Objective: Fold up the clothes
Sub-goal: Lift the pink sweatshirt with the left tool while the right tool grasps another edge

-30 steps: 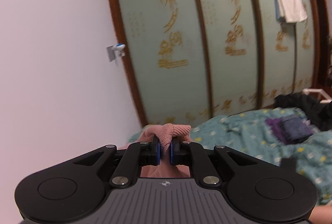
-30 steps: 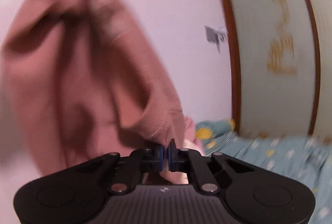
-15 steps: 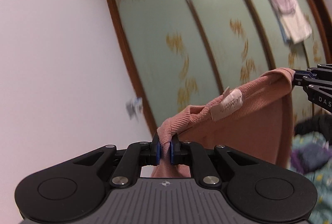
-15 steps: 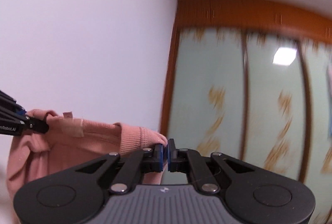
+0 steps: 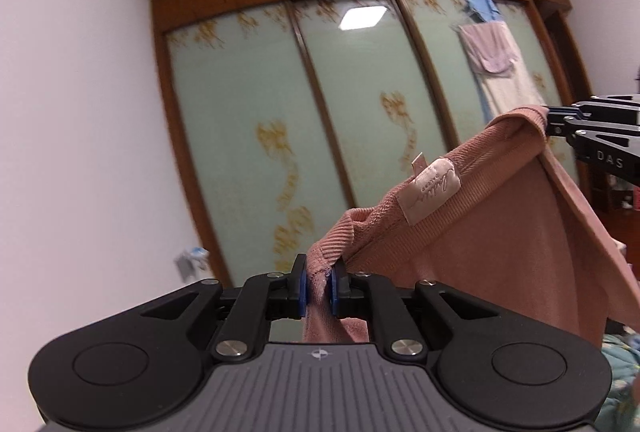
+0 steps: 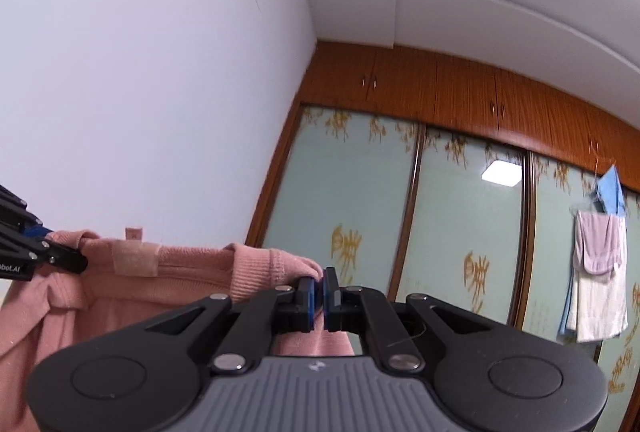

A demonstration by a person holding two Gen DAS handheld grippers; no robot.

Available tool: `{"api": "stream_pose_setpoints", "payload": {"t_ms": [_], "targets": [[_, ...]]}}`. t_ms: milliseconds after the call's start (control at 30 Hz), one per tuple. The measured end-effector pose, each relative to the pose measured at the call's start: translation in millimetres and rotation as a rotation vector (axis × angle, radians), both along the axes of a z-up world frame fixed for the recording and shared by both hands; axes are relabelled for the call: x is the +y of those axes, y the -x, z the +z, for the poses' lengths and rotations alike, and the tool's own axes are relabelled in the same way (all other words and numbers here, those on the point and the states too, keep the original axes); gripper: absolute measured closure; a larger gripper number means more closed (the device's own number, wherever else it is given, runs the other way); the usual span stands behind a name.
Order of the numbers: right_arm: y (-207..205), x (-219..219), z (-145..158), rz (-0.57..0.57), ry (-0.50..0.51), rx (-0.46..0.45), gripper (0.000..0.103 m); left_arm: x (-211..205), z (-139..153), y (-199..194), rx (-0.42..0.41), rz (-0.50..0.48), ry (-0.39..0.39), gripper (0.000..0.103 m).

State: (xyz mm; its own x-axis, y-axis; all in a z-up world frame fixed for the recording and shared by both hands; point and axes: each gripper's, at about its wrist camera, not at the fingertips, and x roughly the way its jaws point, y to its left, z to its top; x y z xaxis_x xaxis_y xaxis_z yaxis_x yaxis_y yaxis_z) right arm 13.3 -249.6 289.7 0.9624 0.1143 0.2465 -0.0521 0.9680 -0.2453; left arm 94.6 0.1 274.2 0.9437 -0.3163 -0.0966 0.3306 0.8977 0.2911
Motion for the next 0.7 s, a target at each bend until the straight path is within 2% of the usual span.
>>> {"api": "stream_pose_setpoints", "payload": {"t_ms": [133, 233, 367, 467, 600, 633, 700], "targets": [[-24, -26, -23, -0.021, -0.015, 0.052, 0.100, -13, -18, -23, 0.051, -0.029, -0.023, 0.092], [-46, -34, -34, -0.045, -0.025, 0.080, 0.100, -26, -24, -63, 0.084, -0.020, -0.016, 0.092], [-100, -35, -32, -0.111, -0.009, 0.085, 0.100, -41, -7, -111, 0.069, 0.021, 0.023, 0.092], [-137, -32, -8, -0.134, -0.013, 0.042, 0.100, -44, 13, -136, 0.031, 0.047, 0.069, 0.092], [-127, -34, 8, -0.103, 0.028, -0.104, 0.100, -29, 28, -101, -0.113, 0.010, 0.037, 0.092], [-120, -36, 5, -0.092, 0.046, -0.129, 0.100, -27, 25, -94, -0.120, 0.003, 0.027, 0.092], [-103, -40, -18, -0.056, 0.085, -0.123, 0.100, -20, 1, -75, -0.069, -0.041, -0.009, 0.092]]}}
